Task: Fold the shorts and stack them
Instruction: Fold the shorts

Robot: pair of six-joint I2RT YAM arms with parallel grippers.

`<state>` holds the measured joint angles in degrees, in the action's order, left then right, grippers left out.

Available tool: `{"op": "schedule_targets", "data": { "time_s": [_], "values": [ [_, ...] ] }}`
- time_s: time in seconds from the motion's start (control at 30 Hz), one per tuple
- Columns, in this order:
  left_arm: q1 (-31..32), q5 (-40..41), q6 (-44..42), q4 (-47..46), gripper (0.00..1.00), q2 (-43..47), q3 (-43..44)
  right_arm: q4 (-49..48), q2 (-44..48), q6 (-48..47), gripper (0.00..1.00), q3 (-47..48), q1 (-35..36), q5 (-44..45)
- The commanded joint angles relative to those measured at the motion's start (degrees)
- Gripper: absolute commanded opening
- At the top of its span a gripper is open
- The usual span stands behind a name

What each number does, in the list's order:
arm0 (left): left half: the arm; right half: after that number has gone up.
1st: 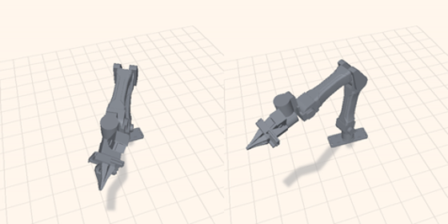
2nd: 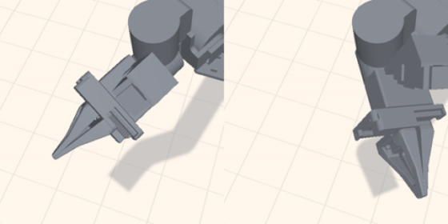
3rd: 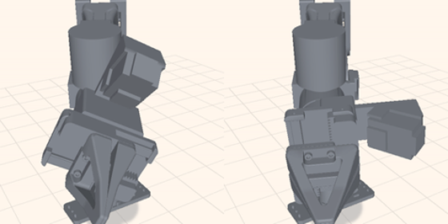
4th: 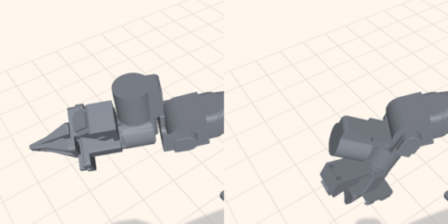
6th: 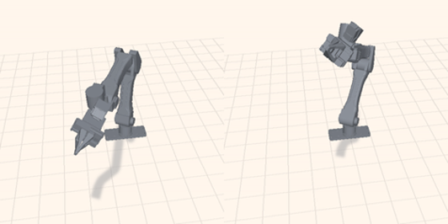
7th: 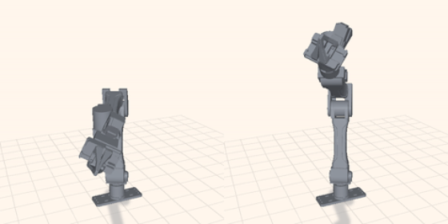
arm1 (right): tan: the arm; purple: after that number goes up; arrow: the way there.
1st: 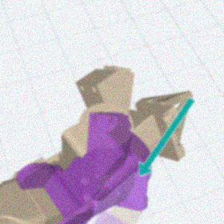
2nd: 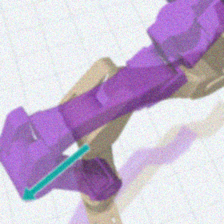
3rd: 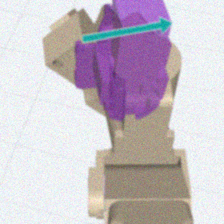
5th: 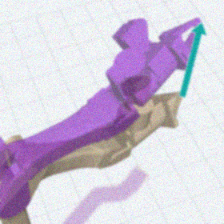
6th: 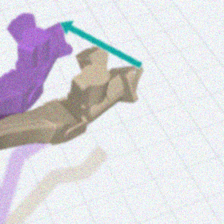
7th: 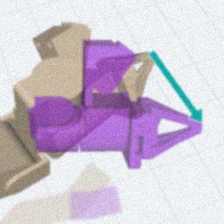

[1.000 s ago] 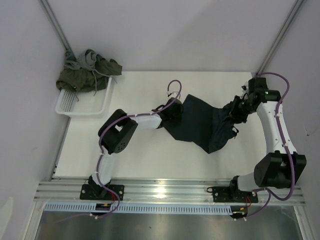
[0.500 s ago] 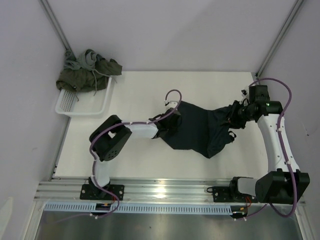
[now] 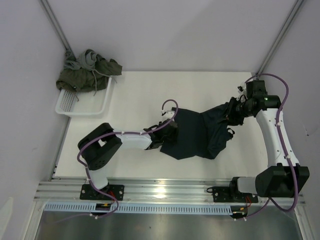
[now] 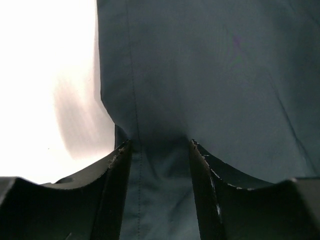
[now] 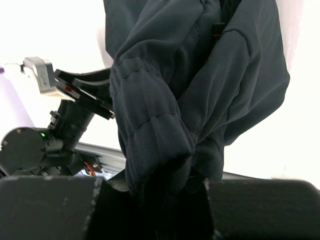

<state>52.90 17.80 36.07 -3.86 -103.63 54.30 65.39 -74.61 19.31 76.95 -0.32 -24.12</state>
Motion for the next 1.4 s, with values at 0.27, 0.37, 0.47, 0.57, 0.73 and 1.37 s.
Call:
{"op": "schedule_targets", "data": {
  "time_s": [0.27, 0.37, 0.47, 0.57, 0.73, 1.37],
  "values": [
    [-0.35, -3.30, 1.28, -1.85, 0.53, -0.34, -4.20, -3.50, -9.24, 4.67, 0.00, 7.17, 3.74, -1.37],
    [-0.35, -4.00, 1.45, -3.52, 0.53, -0.87, -5.52, -7.19, -10.12, 6.96, 0.00, 5.94, 5.94, -3.04],
    [-0.26, -4.35, 1.37, -3.96, 0.53, -1.22, -5.52, -9.13, -11.96, 9.25, 0.00, 6.11, 8.75, -1.64],
    [-0.26, -4.44, 1.28, -4.14, 0.52, -1.13, -5.70, -9.31, -14.51, 10.57, 0.00, 7.42, 11.65, 0.81],
    [-0.26, -4.27, 1.28, -4.32, 0.52, -0.78, -6.40, -10.63, -18.02, 12.41, 0.01, 8.22, 15.16, 3.90],
    [0.01, -4.53, 2.07, -5.37, 0.52, 1.24, -9.04, -16.06, -29.72, 11.54, 0.57, 15.26, 29.23, 10.15]
  ]
}}
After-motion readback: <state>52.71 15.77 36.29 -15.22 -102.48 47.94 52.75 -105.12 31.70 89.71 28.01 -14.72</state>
